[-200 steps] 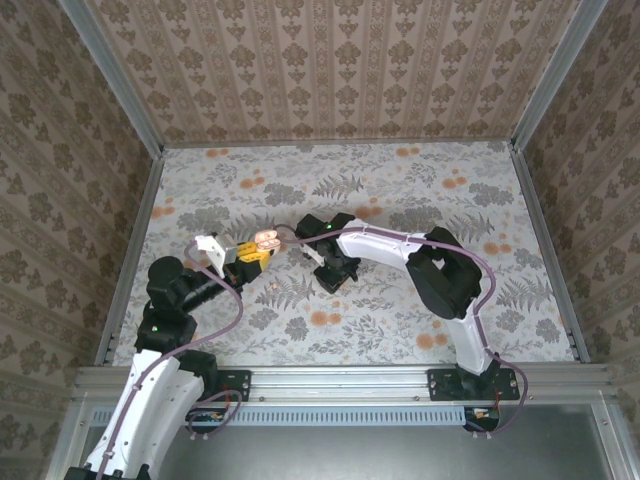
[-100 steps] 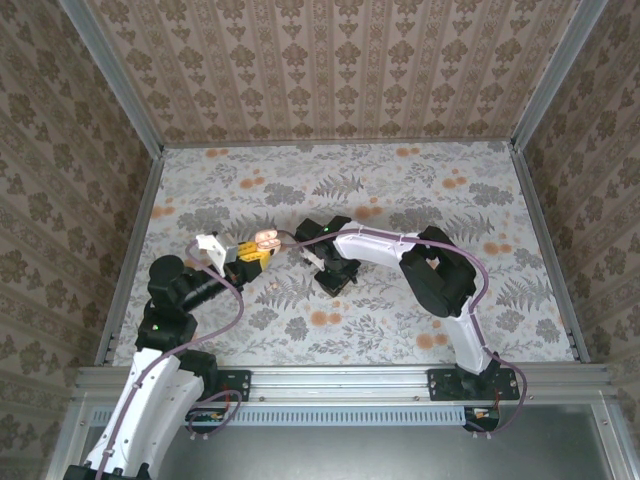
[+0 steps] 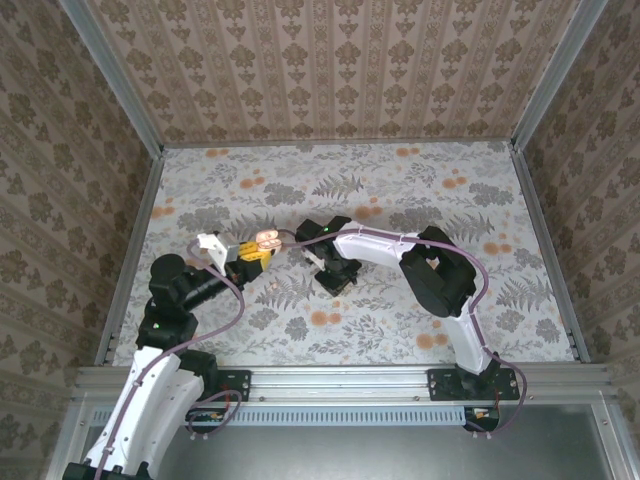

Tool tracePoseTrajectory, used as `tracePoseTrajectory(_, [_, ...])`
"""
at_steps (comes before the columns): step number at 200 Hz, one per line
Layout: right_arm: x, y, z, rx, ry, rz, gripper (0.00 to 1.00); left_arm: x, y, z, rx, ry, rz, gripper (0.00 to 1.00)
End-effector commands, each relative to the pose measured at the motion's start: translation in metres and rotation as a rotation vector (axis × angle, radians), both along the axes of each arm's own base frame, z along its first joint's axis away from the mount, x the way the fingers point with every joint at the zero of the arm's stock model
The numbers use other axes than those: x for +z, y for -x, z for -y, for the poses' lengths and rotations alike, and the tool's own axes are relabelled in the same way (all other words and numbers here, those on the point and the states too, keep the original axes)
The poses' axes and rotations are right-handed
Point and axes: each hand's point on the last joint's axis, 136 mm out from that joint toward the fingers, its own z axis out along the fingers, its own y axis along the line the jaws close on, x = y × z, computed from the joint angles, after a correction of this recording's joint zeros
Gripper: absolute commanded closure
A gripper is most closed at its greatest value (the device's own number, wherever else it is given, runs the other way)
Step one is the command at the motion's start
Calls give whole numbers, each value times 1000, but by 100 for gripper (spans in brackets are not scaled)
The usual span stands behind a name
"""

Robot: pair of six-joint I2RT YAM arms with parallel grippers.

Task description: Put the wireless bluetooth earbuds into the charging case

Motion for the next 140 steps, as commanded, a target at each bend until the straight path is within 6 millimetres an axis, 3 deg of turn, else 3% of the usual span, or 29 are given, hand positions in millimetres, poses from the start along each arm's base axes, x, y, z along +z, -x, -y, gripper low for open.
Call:
tracePoseTrajectory(1, [-1, 5, 24, -65, 79, -38, 72, 6, 1, 1, -3, 2, 22, 100])
tracePoseTrajectory(58, [11, -6, 21, -220, -43, -15, 80, 6, 1, 2, -3, 5, 21, 100])
tracePoseTrajectory(104, [20, -11, 17, -310, -105, 10, 80, 6, 1, 3, -8, 7, 21, 100])
tracePoseTrajectory(140, [54, -23, 14, -413, -203, 94, 81, 7, 0, 11, -44, 29, 44, 100])
